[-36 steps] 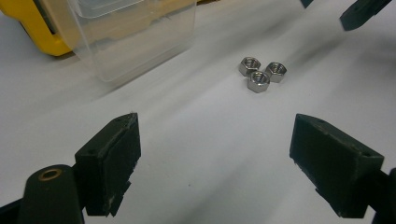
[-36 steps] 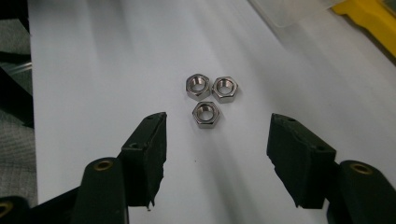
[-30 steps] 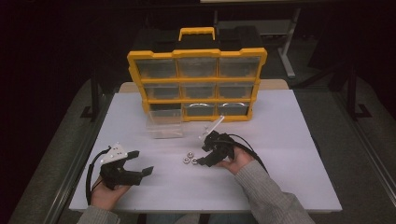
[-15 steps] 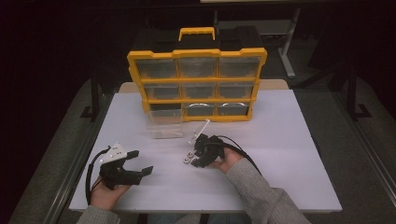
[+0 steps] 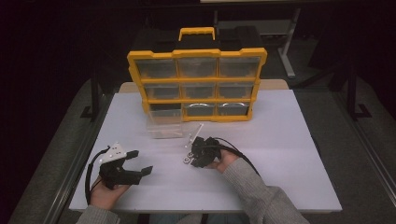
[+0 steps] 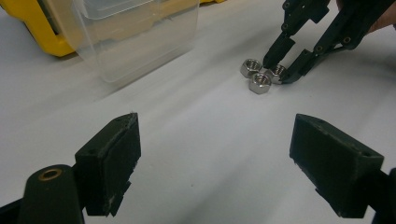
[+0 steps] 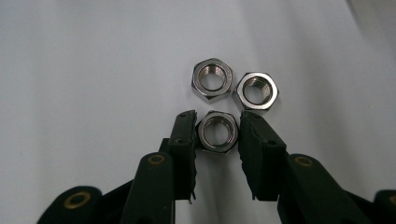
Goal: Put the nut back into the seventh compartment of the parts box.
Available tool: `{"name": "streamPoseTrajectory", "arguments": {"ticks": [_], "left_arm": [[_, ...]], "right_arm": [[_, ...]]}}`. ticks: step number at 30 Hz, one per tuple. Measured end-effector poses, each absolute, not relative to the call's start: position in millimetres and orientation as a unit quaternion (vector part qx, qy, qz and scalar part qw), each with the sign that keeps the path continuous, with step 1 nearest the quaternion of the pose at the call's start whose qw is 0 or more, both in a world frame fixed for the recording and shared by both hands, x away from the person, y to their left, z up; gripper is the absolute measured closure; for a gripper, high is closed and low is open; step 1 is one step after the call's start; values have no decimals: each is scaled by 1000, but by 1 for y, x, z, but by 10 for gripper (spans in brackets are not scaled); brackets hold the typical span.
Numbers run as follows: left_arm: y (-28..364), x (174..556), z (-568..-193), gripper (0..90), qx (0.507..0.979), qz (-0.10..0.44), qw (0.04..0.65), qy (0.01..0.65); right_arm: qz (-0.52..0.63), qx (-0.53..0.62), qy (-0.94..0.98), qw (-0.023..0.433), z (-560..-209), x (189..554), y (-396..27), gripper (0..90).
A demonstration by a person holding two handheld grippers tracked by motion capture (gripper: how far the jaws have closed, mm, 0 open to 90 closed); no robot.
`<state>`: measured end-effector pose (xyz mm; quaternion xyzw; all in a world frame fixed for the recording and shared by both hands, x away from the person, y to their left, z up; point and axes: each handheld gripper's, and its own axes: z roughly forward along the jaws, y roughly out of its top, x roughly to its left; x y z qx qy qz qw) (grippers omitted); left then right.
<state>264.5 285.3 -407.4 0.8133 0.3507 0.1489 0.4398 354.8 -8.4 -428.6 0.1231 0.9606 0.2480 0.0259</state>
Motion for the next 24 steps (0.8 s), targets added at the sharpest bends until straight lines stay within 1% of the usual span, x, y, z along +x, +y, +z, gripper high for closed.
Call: {"name": "streamPoseTrajectory", "arguments": {"ticks": [4, 11, 17, 24], "left_arm": [[285, 265, -408, 166, 813, 150, 441, 350], [286, 265, -407, 166, 816, 150, 437, 349], [285, 265, -407, 166, 814, 150, 439, 350], [284, 264, -407, 166, 810, 149, 444, 352]], "right_arm": [[247, 116, 961, 31, -428, 354, -9, 684], [247, 108, 963, 27, -428, 355, -10, 689], [260, 107, 960, -2, -426, 357, -16, 690], [300, 129, 945, -23, -407, 366, -31, 690]]}}
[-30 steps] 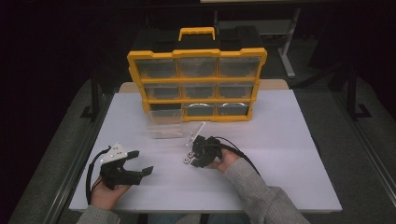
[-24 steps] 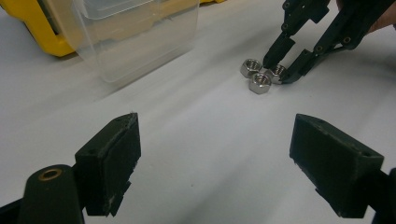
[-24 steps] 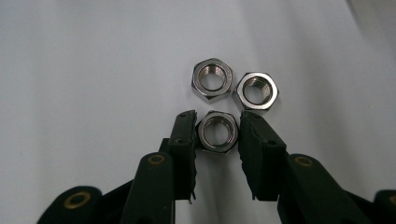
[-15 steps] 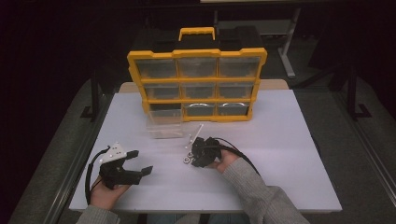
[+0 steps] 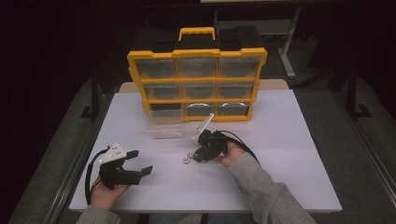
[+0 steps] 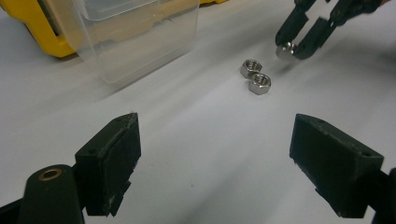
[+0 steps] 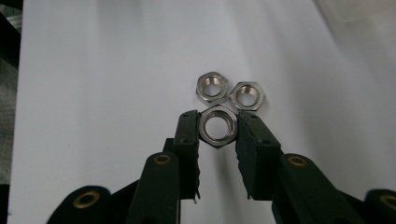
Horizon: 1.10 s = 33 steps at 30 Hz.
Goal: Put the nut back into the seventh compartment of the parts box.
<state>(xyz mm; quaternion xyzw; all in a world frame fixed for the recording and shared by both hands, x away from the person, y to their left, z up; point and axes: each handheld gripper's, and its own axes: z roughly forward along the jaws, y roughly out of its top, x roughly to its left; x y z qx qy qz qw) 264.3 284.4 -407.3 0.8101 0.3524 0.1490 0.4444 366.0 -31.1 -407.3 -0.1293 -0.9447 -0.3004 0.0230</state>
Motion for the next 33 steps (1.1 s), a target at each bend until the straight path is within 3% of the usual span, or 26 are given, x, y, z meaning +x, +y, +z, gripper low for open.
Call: {"name": "streamPoseTrajectory", "arguments": {"ticks": [15, 33], "left_arm": [[284, 264, -407, 166, 810, 149, 445, 352], [284, 264, -405, 166, 813, 153, 442, 348]], "right_arm": [[-339, -141, -930, 13, -353, 396, -37, 690], [-343, -114, -932, -15, -312, 436, 20, 690]]}}
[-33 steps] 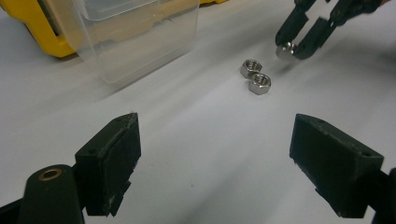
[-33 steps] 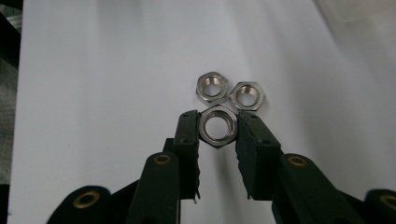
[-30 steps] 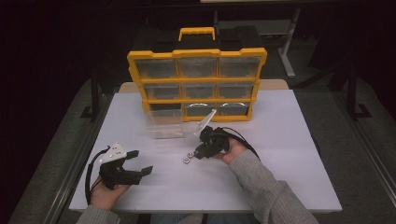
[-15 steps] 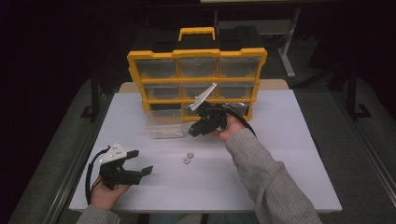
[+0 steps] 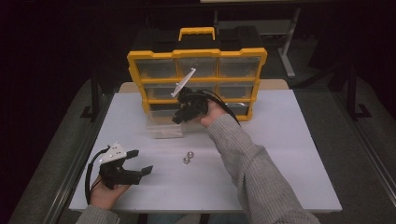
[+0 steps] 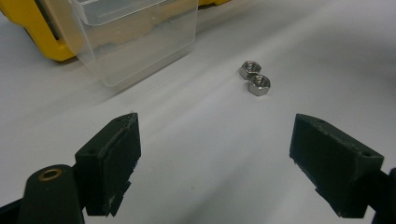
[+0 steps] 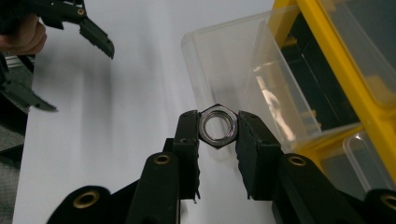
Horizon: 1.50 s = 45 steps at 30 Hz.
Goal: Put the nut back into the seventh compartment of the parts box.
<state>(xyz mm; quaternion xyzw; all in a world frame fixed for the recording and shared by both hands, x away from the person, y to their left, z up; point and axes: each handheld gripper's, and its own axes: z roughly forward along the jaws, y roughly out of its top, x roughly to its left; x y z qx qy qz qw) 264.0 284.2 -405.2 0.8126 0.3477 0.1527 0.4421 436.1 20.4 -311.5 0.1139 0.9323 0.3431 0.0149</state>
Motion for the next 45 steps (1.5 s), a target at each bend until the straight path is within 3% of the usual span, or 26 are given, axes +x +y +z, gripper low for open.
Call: {"name": "streamPoseTrajectory", "arguments": {"ticks": [10, 17, 35, 45], "left_arm": [[285, 264, -405, 166, 812, 153, 444, 347], [285, 264, -404, 166, 810, 154, 447, 345], [284, 264, -404, 166, 809, 153, 449, 348], [284, 264, -404, 166, 808, 154, 449, 349]], "right_arm": [[319, 117, 940, 14, -318, 449, 45, 688], [324, 121, 938, 11, -322, 452, 45, 612], [354, 138, 925, 18, -318, 431, -9, 555], [354, 131, 926, 23, -345, 411, -29, 536]]}}
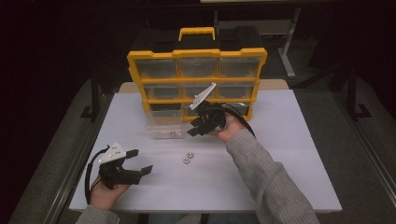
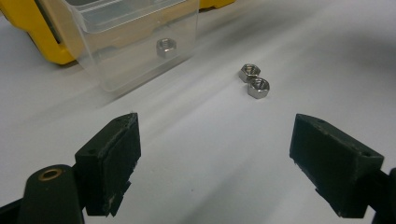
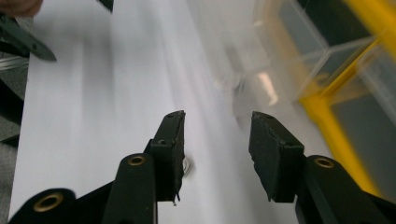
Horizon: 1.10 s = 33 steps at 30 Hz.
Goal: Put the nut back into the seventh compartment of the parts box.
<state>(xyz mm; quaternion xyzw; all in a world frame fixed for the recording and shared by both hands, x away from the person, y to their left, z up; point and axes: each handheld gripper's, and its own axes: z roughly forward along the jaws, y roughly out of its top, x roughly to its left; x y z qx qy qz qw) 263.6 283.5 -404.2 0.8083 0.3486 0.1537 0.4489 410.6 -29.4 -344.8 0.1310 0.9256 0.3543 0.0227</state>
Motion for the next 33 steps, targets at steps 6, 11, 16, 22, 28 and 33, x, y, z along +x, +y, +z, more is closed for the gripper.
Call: {"name": "streamPoseTrajectory", "arguments": {"ticks": [6, 11, 16, 22, 28, 33], "left_arm": [[283, 263, -404, 166, 809, 153, 449, 348], [283, 263, -404, 166, 812, 153, 444, 347], [283, 264, -404, 166, 808, 155, 448, 349], [284, 264, -404, 166, 810, 155, 447, 348], [284, 264, -404, 166, 812, 155, 443, 345], [284, 264, -404, 166, 813, 153, 443, 346]], "right_arm": [[335, 146, 931, 3, -368, 399, -33, 530], [331, 144, 933, 0, -385, 396, -34, 531], [323, 137, 937, 7, -396, 393, -32, 534], [312, 130, 941, 7, -410, 389, -28, 540], [309, 126, 943, 1, -420, 389, -25, 550], [303, 117, 946, 3, -427, 387, -18, 579]]}}
